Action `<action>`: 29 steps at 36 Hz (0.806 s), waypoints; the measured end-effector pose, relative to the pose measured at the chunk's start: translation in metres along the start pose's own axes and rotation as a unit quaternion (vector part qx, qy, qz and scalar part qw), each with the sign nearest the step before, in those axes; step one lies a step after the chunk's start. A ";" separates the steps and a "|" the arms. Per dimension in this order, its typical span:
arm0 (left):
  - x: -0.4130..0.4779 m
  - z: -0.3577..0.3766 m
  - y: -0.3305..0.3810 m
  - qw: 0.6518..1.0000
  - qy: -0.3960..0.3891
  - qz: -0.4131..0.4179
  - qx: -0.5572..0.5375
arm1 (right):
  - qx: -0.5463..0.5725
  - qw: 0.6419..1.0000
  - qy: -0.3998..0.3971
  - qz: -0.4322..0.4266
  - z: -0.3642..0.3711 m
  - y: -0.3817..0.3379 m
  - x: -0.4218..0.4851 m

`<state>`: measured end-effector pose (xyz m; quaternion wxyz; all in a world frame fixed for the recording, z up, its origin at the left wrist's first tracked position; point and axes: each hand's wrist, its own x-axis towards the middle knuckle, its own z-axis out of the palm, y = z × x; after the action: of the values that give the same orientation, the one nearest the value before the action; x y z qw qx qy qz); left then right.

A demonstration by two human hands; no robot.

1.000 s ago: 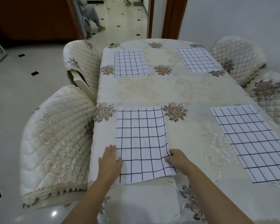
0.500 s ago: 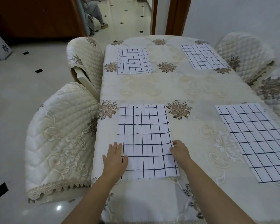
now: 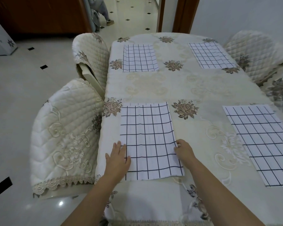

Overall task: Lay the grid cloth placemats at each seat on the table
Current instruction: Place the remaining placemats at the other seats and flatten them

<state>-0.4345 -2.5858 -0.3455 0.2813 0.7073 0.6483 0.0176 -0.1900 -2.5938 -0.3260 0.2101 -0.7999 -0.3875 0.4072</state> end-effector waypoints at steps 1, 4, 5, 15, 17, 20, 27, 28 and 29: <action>0.000 0.000 0.001 1.000 -0.004 0.001 0.000 | -0.001 1.000 0.003 0.002 -0.001 0.001 0.000; 0.001 0.000 0.003 1.000 -0.012 0.010 0.003 | 0.002 1.000 0.018 0.015 -0.003 0.002 -0.001; 0.001 0.000 0.004 1.000 -0.013 0.013 0.004 | 0.006 0.999 0.025 0.019 -0.005 0.002 -0.002; 0.003 0.001 0.005 1.000 -0.003 0.023 0.000 | -0.013 0.996 0.087 0.025 -0.010 0.003 -0.009; 0.003 0.001 0.005 1.000 0.003 0.024 -0.003 | -0.022 0.996 0.088 0.026 -0.010 0.004 -0.008; 0.002 0.004 0.005 0.999 0.016 0.031 -0.009 | -0.031 0.995 0.088 0.021 -0.009 0.005 -0.007; 0.000 0.009 0.001 0.995 0.067 0.070 -0.036 | -0.026 0.995 0.096 0.020 -0.009 0.006 -0.004; 0.001 0.008 0.001 0.993 0.079 0.077 -0.037 | -0.025 0.995 0.096 0.019 -0.009 0.007 -0.004; 0.002 0.008 0.000 0.991 0.092 0.086 -0.033 | -0.024 0.995 0.095 0.019 -0.009 0.007 -0.003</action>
<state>-0.4306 -2.5866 -0.3529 0.2408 0.7461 0.6074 0.1280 -0.1805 -2.6007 -0.3234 0.2191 -0.8472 -0.3597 0.3237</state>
